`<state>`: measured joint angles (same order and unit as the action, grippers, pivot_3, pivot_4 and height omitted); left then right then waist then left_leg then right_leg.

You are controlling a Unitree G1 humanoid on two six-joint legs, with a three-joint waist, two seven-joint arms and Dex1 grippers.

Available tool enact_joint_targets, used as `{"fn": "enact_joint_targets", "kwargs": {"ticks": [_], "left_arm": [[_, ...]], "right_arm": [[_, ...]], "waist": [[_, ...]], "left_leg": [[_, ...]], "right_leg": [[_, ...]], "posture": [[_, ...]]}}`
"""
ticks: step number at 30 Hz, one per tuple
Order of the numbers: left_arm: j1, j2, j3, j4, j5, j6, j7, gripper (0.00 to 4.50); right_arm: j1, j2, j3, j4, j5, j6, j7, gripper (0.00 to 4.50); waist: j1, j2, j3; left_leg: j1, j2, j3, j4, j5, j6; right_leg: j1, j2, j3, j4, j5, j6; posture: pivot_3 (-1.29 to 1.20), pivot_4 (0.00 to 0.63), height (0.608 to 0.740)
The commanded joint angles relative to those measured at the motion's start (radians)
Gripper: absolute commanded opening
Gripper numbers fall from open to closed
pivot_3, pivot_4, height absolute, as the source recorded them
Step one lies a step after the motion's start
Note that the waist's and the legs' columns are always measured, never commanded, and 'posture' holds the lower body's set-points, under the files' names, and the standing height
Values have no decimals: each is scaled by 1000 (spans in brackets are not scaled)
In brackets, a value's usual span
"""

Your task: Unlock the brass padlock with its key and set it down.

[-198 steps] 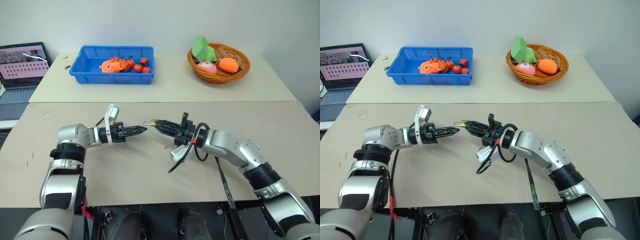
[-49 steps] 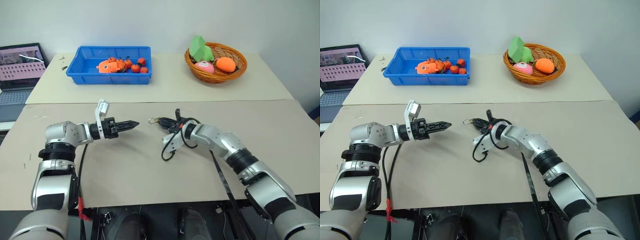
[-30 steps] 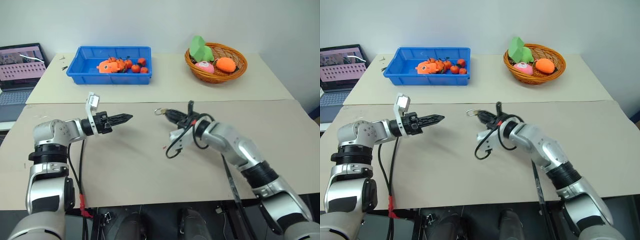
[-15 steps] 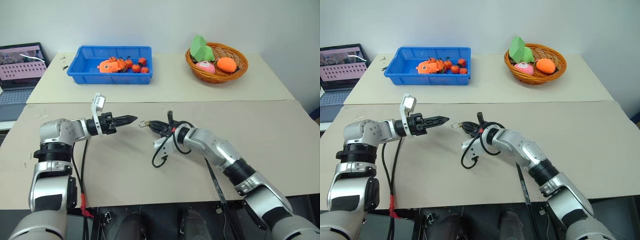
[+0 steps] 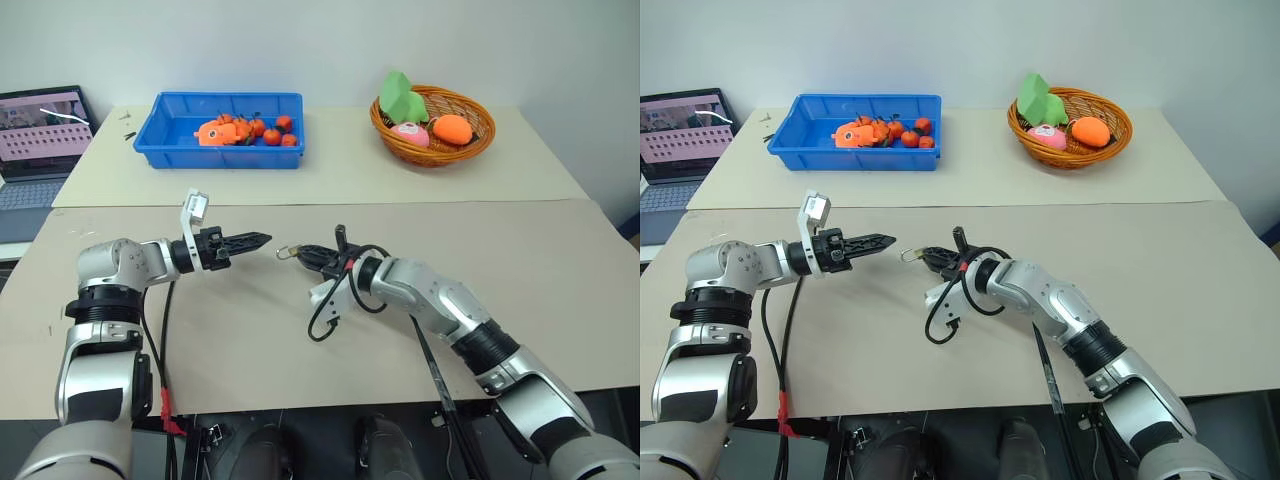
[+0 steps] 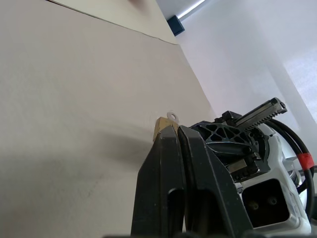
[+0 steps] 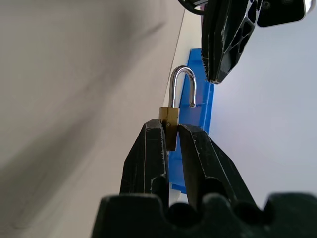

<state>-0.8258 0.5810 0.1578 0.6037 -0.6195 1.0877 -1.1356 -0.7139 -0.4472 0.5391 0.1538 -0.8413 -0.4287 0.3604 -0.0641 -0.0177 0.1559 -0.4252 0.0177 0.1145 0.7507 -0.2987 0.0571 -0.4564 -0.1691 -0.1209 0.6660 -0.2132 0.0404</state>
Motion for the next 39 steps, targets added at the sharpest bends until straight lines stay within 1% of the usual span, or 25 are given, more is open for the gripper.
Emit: {"fn": "enact_joint_targets", "kwargs": {"ticks": [1, 6, 17, 20, 30, 39], "left_arm": [[-29, -4, 1, -2, -2, -19, -11, 91], [-32, -7, 1, 1, 2, -23, -12, 91], [-36, -10, 3, 9, 1, -28, -10, 91], [-39, -11, 1, 13, 3, -32, -9, 91], [-40, -6, 10, 21, 12, -33, -5, 91], [-26, 0, 20, 6, 10, -22, -3, 91]], "right_arm": [[-29, 22, -32, -63, 29, 13, 12, 117], [-54, 40, -43, -72, 42, 24, 33, 117], [-61, 21, -53, -88, 54, 22, 48, 117], [-67, 33, -49, -82, 58, 29, 49, 117], [-123, 78, -27, 36, 36, 19, 3, 117], [-152, 91, -11, 113, 32, 0, -34, 117]], "waist": [[-1, 0, 0], [-2, 0, 0], [-2, 0, 0], [-2, 0, 0], [-3, 0, 0], [-3, 0, 0]], "left_leg": [[0, 0, 0, 0, 0, 0], [0, 0, 0, 0, 0, 0], [0, 0, 0, 0, 0, 0], [0, 0, 0, 0, 0, 0], [0, 0, 0, 0, 0, 0], [0, 0, 0, 0, 0, 0]], "right_leg": [[0, 0, 0, 0, 0, 0], [0, 0, 0, 0, 0, 0], [0, 0, 0, 0, 0, 0], [0, 0, 0, 0, 0, 0], [0, 0, 0, 0, 0, 0], [0, 0, 0, 0, 0, 0]], "posture": [[0, 150, 684], [0, 150, 684], [0, 150, 684], [0, 150, 684], [0, 150, 684], [0, 150, 684]]}}
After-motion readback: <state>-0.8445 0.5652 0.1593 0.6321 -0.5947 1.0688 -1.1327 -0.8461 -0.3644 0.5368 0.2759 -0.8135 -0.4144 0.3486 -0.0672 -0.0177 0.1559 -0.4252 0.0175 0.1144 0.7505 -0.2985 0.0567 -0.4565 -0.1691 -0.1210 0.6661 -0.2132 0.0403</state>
